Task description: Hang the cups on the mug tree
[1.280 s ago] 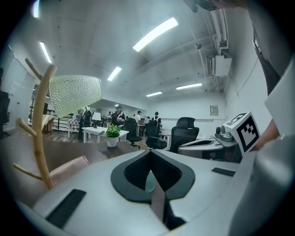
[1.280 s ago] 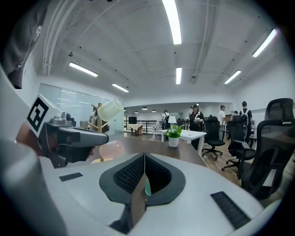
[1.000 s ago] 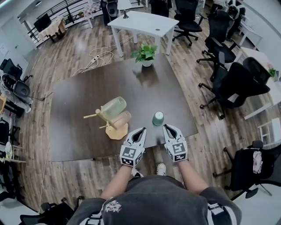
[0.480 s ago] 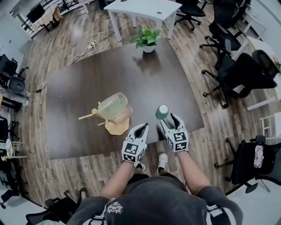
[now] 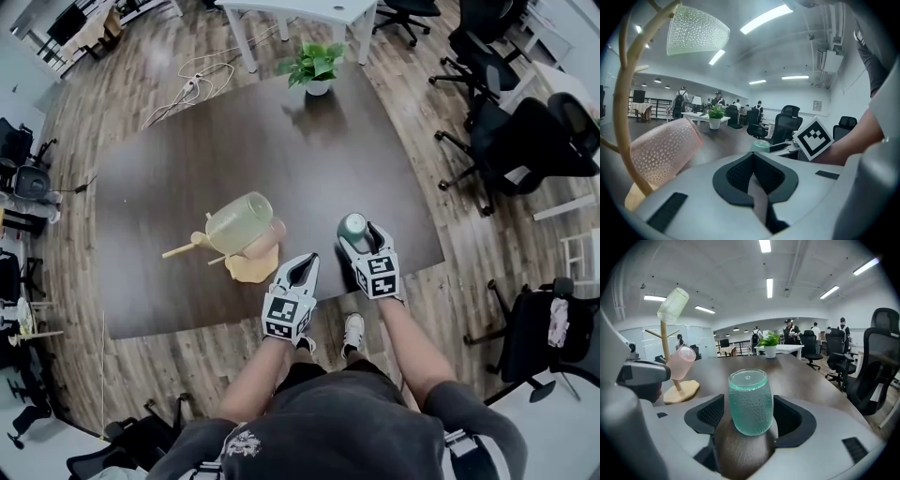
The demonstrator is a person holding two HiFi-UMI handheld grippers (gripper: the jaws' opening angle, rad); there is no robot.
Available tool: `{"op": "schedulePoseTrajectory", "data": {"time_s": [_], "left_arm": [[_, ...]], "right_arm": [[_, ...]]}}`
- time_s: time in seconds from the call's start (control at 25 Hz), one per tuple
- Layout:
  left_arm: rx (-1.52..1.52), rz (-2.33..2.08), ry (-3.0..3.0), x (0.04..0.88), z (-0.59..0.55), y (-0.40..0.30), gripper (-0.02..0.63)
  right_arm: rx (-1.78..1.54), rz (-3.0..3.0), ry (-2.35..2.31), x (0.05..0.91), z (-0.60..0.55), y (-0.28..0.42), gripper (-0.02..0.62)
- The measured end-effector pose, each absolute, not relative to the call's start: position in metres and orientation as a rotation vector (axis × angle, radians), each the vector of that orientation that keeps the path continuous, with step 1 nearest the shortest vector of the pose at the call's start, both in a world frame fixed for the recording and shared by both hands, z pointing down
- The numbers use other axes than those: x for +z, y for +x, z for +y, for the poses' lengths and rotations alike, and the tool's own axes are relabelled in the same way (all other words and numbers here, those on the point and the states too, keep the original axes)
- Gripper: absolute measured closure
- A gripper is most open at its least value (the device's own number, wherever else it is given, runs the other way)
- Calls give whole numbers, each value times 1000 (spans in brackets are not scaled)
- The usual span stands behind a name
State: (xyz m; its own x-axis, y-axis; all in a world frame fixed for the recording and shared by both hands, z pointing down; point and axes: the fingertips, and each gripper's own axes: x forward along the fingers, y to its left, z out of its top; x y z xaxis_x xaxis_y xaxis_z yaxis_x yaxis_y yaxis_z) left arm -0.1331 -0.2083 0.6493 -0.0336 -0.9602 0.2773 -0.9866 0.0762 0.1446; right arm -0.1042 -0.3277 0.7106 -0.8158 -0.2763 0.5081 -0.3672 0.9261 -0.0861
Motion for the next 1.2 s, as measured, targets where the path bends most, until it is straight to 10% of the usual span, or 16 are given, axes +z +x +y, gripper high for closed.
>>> {"op": "schedulePoseTrajectory", "data": {"time_s": [1.2], "left_arm": [[161, -2145, 1951, 617, -173, -131, 600]], "right_arm": [[75, -2826, 509, 607, -278, -77, 288]]}}
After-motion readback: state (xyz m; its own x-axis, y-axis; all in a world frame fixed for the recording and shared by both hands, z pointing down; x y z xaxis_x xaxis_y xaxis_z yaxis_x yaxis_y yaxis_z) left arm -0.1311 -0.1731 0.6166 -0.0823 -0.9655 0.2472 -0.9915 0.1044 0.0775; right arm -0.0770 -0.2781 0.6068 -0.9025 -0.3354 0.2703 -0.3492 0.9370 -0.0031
